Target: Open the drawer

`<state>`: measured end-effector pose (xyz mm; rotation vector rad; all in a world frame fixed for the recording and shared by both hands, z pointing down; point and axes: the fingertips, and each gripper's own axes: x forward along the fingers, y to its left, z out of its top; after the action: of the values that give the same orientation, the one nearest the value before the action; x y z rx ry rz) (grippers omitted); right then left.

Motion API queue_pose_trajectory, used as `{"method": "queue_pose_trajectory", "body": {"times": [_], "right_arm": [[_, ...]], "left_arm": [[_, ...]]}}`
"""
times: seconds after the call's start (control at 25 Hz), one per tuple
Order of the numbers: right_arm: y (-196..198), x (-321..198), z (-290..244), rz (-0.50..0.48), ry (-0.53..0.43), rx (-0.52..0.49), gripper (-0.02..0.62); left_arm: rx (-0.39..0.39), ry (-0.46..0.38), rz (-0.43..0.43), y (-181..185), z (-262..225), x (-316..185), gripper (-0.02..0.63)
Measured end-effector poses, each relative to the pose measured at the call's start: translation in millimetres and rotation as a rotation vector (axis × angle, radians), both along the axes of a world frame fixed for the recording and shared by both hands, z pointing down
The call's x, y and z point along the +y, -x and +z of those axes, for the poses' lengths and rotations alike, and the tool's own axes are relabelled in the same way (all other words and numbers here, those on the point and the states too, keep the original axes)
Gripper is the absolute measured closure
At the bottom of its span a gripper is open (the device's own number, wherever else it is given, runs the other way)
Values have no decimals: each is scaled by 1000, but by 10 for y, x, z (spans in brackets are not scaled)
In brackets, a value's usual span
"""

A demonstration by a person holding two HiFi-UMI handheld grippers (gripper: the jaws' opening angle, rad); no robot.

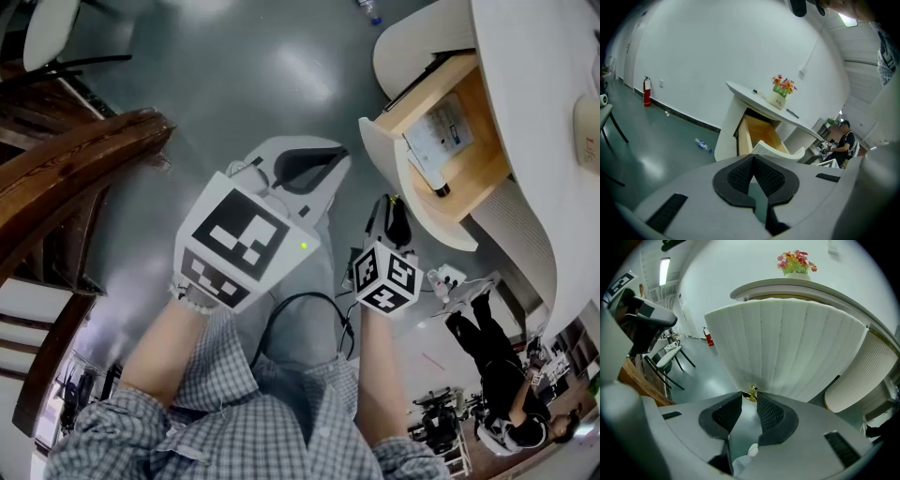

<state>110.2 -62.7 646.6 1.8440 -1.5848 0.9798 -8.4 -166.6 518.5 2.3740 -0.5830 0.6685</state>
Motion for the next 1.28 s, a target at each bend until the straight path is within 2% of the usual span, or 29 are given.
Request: {"method": "queue_pose_trajectory", "body": {"times": [0.24,0.56,0.64,0.76,1.0,1.28], "right_arm": [[37,36,33,21,-9,-91,500],[-24,169,-112,35,9,-120,495],[-29,211,-211,21,9,-102,522],[22,190,-410,-1,-24,-105,579],[82,99,-843,-74,-97,-98,586],[-44,40,-1342,-20,-162,-129,586]], "left_arm": [[-1,-5,26,-84,-42,38,601],[-6,-12,60,-224,-212,-17,601],[2,-6,60,-242,-276,-16,601],[7,-6,78,-249,-379,-8,601],[9,-19,121,-312,-616,86,601],[7,-28,149,-356,-987,172,601]]}}
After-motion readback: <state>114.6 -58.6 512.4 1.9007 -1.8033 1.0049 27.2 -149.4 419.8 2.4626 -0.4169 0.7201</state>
